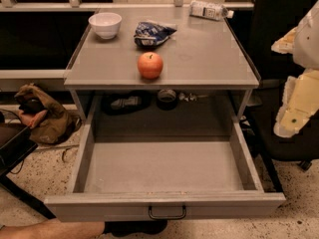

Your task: Place apple into top drawer

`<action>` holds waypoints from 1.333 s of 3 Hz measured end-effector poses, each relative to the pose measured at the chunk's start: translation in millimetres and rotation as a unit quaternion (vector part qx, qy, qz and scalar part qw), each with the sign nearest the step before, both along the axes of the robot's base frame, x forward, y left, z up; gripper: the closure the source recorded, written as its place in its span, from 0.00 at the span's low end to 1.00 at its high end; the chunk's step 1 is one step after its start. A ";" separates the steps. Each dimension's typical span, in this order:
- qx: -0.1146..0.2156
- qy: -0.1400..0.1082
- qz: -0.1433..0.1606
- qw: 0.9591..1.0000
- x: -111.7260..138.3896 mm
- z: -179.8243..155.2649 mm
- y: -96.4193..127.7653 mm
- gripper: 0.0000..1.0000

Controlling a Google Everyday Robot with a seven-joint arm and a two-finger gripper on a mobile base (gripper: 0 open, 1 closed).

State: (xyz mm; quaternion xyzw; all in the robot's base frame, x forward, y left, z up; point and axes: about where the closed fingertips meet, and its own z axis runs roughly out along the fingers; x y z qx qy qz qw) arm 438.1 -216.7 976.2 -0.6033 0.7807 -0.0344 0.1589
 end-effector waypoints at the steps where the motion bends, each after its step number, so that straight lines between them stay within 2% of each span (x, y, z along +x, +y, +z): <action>1: 0.000 0.000 0.000 1.000 0.0 0.0 0.0 0.00; 2: 0.021 0.001 0.002 1.000 14.1 -16.9 11.6 0.00; 3: 0.074 0.009 0.002 0.997 51.3 -54.7 48.2 0.00; 4: 0.120 0.015 0.015 0.993 90.0 -83.1 95.4 0.00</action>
Offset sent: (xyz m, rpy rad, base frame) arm 0.0362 0.0281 -0.0480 0.1104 0.0221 0.0084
